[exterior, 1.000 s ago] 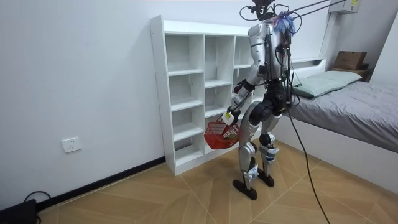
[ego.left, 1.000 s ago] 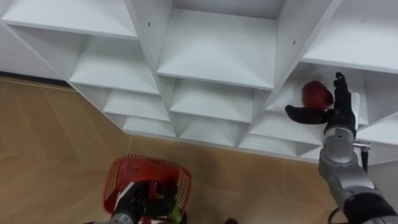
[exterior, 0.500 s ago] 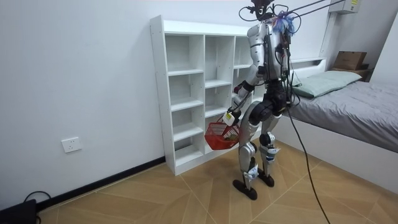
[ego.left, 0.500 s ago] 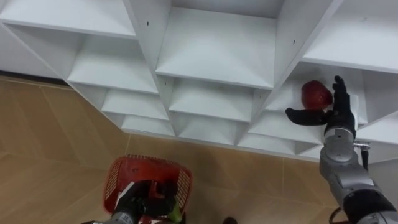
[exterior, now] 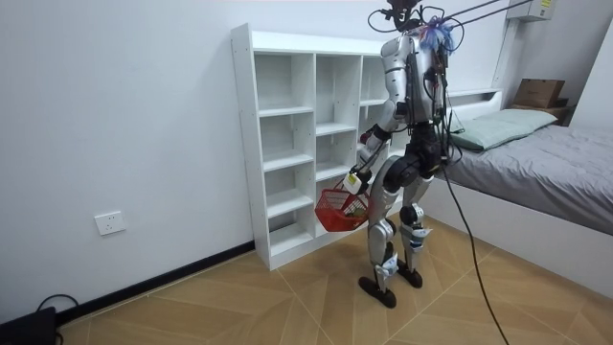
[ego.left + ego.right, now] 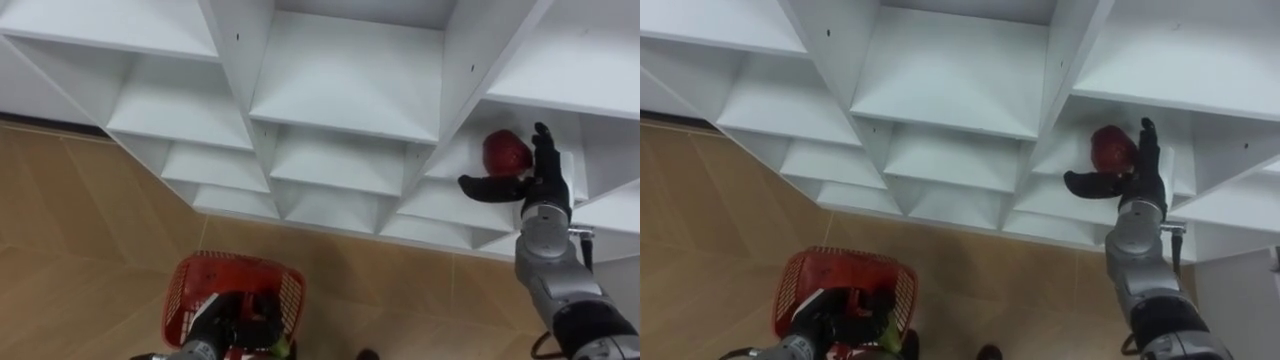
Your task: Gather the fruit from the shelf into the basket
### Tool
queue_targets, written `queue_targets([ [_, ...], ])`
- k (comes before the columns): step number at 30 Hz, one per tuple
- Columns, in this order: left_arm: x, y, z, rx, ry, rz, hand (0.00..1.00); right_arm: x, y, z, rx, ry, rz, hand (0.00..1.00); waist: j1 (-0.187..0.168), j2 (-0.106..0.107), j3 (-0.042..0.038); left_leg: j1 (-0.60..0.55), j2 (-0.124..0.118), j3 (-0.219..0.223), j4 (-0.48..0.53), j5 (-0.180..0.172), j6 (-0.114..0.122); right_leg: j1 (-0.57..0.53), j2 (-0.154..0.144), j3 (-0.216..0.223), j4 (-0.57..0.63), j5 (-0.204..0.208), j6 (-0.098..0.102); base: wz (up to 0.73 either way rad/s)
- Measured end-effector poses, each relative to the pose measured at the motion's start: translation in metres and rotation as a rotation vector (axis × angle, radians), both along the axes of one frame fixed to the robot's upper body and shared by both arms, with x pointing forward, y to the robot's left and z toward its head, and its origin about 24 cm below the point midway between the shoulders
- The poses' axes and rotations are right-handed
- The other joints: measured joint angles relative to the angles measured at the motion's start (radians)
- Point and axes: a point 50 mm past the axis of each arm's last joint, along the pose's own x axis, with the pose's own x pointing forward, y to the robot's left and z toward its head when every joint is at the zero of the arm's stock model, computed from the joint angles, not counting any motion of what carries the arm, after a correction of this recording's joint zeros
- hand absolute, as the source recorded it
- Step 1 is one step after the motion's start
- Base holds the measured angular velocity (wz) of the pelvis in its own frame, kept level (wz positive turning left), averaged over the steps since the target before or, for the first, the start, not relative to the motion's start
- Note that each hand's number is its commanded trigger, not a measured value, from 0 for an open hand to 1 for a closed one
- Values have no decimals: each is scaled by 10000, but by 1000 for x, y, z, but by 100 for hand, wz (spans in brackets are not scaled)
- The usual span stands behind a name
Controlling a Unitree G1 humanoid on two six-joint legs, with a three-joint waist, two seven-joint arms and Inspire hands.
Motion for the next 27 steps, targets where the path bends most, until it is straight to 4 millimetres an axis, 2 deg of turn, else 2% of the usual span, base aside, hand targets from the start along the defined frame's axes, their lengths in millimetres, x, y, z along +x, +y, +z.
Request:
queue_targets([
  [8, 0, 1, 0, 92, 20, 73, 100, 2, -4, 2, -94, 29, -90, 0, 15, 9, -6, 24, -19, -5, -126, 11, 10, 3, -1, 2, -78, 15, 17, 0],
  [9, -1, 1, -1, 106, 68, 81, 100, 3, -5, 3, -98, 20, -101, 7, 15, 11, -8, 24, -19, -1, -140, 12, 10, 5, 2, 1, -99, 18, 21, 0],
  [10, -1, 1, -1, 114, 89, 85, 100, 3, -5, 3, -102, 17, -103, 56, 15, 13, -9, 24, -19, -1, -146, 12, 11, 7, 4, 1, -111, 21, 25, 0],
  [11, -1, 1, -2, 126, 114, 91, 100, 4, -5, 3, -108, 19, -109, 75, 14, 18, -12, 29, -21, -3, -159, 12, 11, 15, 5, -4, -127, 23, 27, 0],
  [13, -2, 2, -2, 152, 140, 108, 100, 4, -6, 3, -134, 45, -171, 100, 14, 19, -13, 115, -32, -5, -226, 17, 16, 79, 0, -1, -153, 24, 31, 0],
  [18, -2, 2, -3, 190, 193, 122, 100, 1, -23, 7, -504, 243, -518, 100, 47, 27, -20, 317, -36, 37, -342, 37, 8, 240, 7, 31, -209, 23, 38, -2],
  [27, -2, 1, -4, 210, 256, 41, 100, -2, -28, 3, -486, 505, -724, 100, 185, 40, -41, 480, -17, 59, -439, 62, -19, 367, 59, 87, -332, 38, 26, -1],
])
